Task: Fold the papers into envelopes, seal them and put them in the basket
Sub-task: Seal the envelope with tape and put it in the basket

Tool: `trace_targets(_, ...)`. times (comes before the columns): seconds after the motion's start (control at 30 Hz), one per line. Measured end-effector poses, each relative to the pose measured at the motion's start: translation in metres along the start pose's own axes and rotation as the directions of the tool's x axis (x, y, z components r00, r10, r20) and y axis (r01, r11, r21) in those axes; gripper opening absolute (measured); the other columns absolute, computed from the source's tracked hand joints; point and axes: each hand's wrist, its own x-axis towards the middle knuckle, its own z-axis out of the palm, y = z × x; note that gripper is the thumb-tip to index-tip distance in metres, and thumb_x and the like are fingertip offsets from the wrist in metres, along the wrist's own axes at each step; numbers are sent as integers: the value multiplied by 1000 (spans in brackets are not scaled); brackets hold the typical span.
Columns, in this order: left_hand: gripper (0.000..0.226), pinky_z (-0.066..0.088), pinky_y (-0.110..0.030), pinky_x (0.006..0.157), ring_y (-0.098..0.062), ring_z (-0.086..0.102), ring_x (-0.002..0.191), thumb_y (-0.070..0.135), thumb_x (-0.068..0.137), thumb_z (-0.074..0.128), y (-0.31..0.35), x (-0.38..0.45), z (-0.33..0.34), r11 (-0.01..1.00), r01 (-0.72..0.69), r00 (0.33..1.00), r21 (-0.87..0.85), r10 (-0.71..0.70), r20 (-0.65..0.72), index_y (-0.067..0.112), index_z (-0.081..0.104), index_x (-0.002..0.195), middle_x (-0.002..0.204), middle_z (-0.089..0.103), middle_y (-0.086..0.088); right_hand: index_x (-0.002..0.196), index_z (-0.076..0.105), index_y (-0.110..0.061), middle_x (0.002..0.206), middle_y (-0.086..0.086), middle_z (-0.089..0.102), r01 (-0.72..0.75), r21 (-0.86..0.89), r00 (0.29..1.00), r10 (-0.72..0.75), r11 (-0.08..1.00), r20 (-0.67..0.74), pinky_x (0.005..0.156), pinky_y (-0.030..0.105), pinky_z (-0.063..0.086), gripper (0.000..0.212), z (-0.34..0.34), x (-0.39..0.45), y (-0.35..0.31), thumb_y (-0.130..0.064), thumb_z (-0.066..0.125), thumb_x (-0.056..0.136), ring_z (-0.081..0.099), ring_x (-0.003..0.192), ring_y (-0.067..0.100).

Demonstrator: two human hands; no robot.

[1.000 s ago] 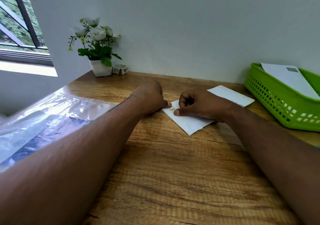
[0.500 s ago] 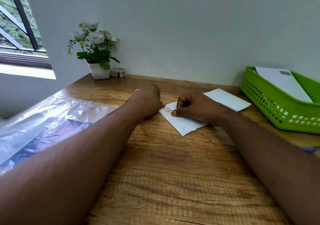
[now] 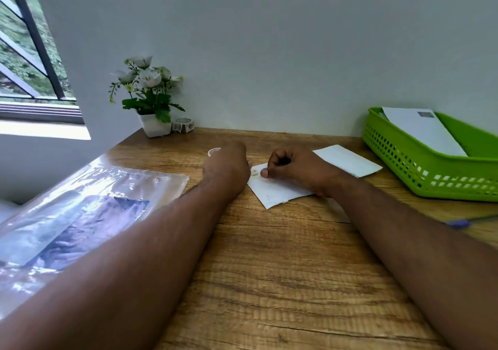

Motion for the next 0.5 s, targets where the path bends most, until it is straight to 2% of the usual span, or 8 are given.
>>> trace_targets(0.03, 16, 43, -32, 66, -24, 59, 89, 36, 93, 57, -1, -1, 0, 1000, -6, 1000, -15, 6, -2, 20, 52, 92, 92, 63, -1, 84, 68, -7, 78, -6, 65, 11, 30, 997, -9, 999, -71, 67, 19, 42, 15, -5, 0, 2, -21, 72, 83, 56, 71, 1)
trace_targets(0.1, 16, 48, -33, 69, -24, 60, 89, 35, 93, 56, -3, -1, -3, 998, -37, 999, -53, 38, 8, 20, 56, 94, 94, 66, -2, 83, 69, -7, 81, -2, 66, 17, -102, 952, -47, 995, -304, 66, 21, 40, 14, -25, 1, 11, -21, 70, 84, 56, 72, 4)
trace_targets(0.17, 22, 51, -34, 72, -23, 59, 88, 42, 91, 58, -4, -1, -6, 994, -53, 997, -92, 58, 46, 20, 59, 93, 91, 65, -1, 91, 68, -8, 94, 4, 66, -112, -325, 879, -60, 939, -474, 71, 25, 40, 13, -50, 1, 30, -19, 67, 84, 60, 86, 15)
trace_targets(0.2, 27, 52, -34, 73, -22, 58, 88, 46, 88, 61, -5, -2, -8, 994, -53, 996, -98, 60, 73, 20, 59, 93, 89, 64, 0, 99, 67, -7, 106, 8, 65, -206, -396, 863, -25, 895, -505, 78, 26, 42, 18, -63, 0, 44, -18, 66, 85, 60, 98, 22)
trace_targets(0.27, 35, 52, -34, 74, -20, 57, 87, 53, 83, 64, -3, -2, -10, 996, -50, 991, -70, 58, 124, 21, 59, 93, 87, 61, 3, 123, 59, -7, 131, 13, 56, -388, -457, 860, 136, 800, -492, 95, 30, 40, 40, -83, -4, 67, -20, 64, 85, 51, 121, 29)
trace_targets(0.33, 36, 53, -35, 76, -19, 58, 86, 54, 82, 65, -1, -3, -11, 998, -43, 990, -36, 48, 135, 21, 58, 94, 87, 61, 2, 136, 49, -9, 142, 12, 48, -456, -430, 855, 251, 779, -453, 101, 31, 38, 56, -92, -6, 79, -23, 66, 84, 46, 129, 28)
trace_targets(0.43, 31, 54, -38, 79, -21, 60, 90, 47, 85, 66, -1, -2, -11, 998, -28, 992, -50, 34, 125, 19, 58, 97, 93, 63, 0, 131, 52, -3, 133, 17, 55, -525, -326, 810, 344, 786, -475, 92, 34, 45, 61, -99, 0, 74, -17, 76, 77, 53, 119, 33)
trace_targets(0.5, 28, 53, -37, 79, -22, 60, 94, 41, 87, 66, -4, -1, -12, 996, -13, 992, -88, 24, 120, 17, 60, 99, 96, 64, -2, 124, 57, 4, 125, 22, 59, -536, -170, 783, 413, 827, -465, 91, 42, 50, 57, -105, 1, 68, -8, 79, 72, 58, 110, 36)
